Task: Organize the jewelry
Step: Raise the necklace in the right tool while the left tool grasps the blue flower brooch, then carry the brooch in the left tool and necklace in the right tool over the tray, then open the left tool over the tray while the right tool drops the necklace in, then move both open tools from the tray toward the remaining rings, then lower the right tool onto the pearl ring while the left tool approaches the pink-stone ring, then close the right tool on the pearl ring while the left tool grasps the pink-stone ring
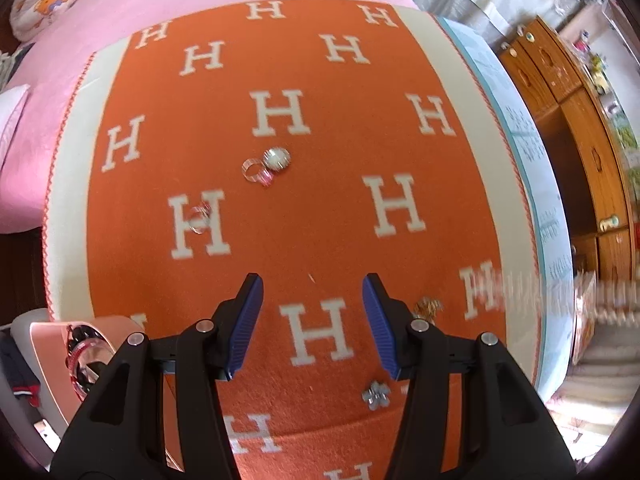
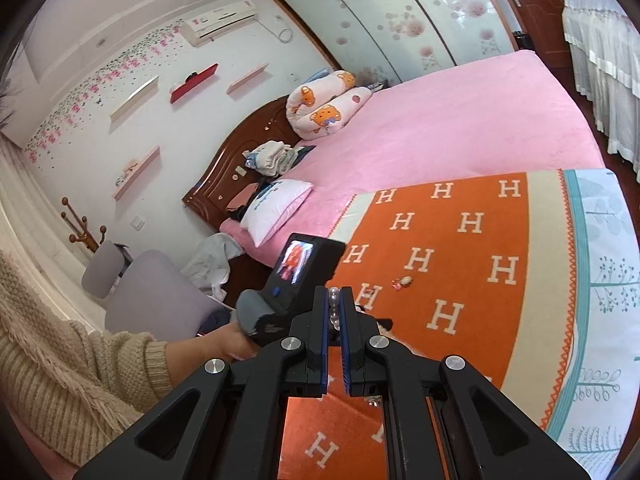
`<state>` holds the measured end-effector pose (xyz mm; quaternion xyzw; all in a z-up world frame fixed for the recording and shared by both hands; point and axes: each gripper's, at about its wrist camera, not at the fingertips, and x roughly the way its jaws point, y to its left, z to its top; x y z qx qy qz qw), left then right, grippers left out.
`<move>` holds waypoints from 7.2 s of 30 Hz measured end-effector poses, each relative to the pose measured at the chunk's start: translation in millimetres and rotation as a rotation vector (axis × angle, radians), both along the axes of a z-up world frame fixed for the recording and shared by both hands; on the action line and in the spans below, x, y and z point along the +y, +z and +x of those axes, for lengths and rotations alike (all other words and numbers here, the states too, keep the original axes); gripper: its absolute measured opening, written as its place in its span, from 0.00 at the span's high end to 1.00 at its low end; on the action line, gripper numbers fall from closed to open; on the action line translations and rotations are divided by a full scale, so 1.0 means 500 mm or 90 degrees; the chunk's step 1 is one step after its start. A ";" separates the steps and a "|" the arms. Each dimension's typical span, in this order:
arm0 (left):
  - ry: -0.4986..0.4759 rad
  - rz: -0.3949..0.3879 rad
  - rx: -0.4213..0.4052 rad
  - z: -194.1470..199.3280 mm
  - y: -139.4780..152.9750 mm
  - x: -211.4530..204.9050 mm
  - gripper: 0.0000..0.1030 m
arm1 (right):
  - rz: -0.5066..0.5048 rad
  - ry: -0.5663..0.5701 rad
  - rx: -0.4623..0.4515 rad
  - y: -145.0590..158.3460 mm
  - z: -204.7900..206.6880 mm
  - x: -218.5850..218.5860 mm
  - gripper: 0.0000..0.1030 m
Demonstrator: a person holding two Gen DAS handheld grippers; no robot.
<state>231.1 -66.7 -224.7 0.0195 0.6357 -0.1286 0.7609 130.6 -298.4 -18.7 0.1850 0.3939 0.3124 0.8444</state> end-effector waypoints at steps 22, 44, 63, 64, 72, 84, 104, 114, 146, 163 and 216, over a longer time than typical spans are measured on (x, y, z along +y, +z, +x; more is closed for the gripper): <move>-0.059 0.012 0.069 -0.179 -0.078 -0.074 0.63 | -0.040 -0.015 0.056 -0.096 0.005 0.012 0.95; -0.007 -0.006 -0.002 -0.255 0.019 0.038 0.86 | -0.057 0.004 0.042 -0.071 -0.025 0.068 0.95; 0.183 0.027 -0.063 -0.307 0.152 0.392 0.86 | -0.070 0.188 -0.037 0.058 -0.011 0.453 0.95; 0.190 0.026 -0.063 -0.311 0.150 0.410 0.86 | -0.072 0.199 -0.037 0.057 -0.011 0.481 0.95; 0.202 0.005 -0.068 -0.327 0.134 0.464 0.85 | -0.119 0.241 0.017 0.001 -0.012 0.647 0.95; 0.201 -0.009 -0.067 -0.325 0.106 0.493 0.85 | -0.278 0.280 0.112 -0.209 -0.033 0.756 0.95; 0.145 -0.018 -0.067 -0.332 0.091 0.455 0.53 | -0.374 0.188 0.177 -0.291 -0.019 0.706 0.64; 0.143 -0.015 -0.066 -0.337 0.098 0.440 0.53 | -0.393 0.182 0.178 -0.292 -0.040 0.688 0.64; 0.076 0.000 -0.072 -0.206 0.106 0.233 0.53 | -0.365 0.045 0.183 -0.272 0.063 0.414 0.63; 0.152 0.009 -0.045 0.016 -0.003 0.185 0.53 | -0.413 0.100 0.120 -0.409 0.371 0.305 0.70; 0.099 0.070 -0.059 0.097 -0.079 0.121 0.56 | -0.339 0.037 0.091 -0.432 0.339 0.224 0.83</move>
